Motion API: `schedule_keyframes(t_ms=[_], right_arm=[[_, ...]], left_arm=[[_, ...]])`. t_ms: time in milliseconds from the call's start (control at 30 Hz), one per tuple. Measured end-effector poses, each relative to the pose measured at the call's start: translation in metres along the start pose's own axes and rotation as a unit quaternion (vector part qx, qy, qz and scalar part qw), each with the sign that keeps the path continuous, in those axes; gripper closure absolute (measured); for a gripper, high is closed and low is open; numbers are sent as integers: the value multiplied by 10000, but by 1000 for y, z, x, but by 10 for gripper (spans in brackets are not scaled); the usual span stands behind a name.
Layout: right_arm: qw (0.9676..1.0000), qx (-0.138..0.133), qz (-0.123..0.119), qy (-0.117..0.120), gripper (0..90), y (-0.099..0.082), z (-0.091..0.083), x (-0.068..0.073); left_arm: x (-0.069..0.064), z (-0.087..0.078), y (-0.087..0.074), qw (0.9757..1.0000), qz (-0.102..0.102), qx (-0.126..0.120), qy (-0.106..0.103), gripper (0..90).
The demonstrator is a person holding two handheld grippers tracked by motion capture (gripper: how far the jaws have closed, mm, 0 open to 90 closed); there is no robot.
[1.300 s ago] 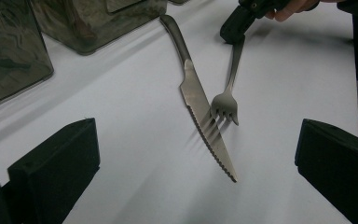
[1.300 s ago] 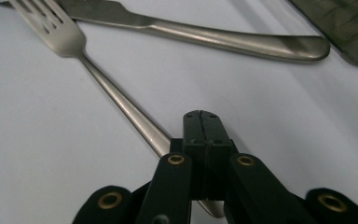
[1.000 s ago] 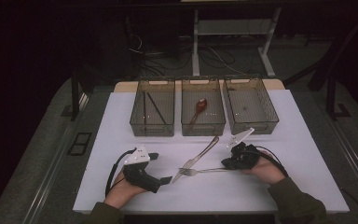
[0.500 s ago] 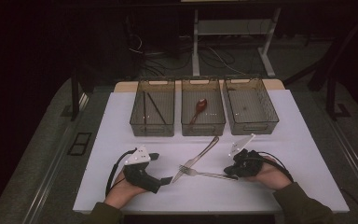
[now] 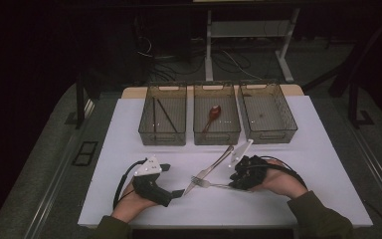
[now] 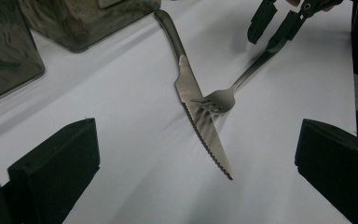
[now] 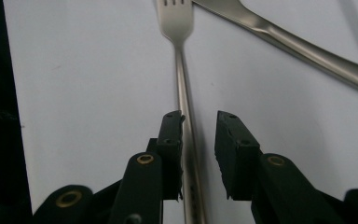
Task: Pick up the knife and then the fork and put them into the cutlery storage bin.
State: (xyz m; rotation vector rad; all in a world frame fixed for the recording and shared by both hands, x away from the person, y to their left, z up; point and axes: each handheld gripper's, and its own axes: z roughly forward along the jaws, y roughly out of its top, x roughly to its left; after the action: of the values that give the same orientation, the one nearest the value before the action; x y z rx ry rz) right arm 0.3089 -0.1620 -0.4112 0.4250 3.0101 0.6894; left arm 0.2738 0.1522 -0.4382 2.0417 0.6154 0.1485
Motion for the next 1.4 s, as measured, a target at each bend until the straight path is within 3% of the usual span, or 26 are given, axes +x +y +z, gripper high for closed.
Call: schedule_keyframes(t_ms=[367, 667, 900, 1167, 1400], right_arm=[[9966, 610, -552, 97, 715, 35, 26, 7], [9918, 1044, -744, -14, 791, 49, 32, 9], [9883, 1360, -683, -134, 819, 57, 35, 14], [9867, 1460, -659, -266, 839, 59, 36, 17], [9907, 1230, -522, -253, 840, 55, 30, 12]], left_arm=[[0, 1, 0, 10000, 26, 51, -32, 0], [-1, 1, 0, 10000, 22, 55, -42, 0], [-1, 1, 0, 10000, 36, 57, -39, 0], [-2, 2, 0, 9999, 32, 89, -48, 0], [-1, 2, 0, 10000, 35, 83, -44, 0]])
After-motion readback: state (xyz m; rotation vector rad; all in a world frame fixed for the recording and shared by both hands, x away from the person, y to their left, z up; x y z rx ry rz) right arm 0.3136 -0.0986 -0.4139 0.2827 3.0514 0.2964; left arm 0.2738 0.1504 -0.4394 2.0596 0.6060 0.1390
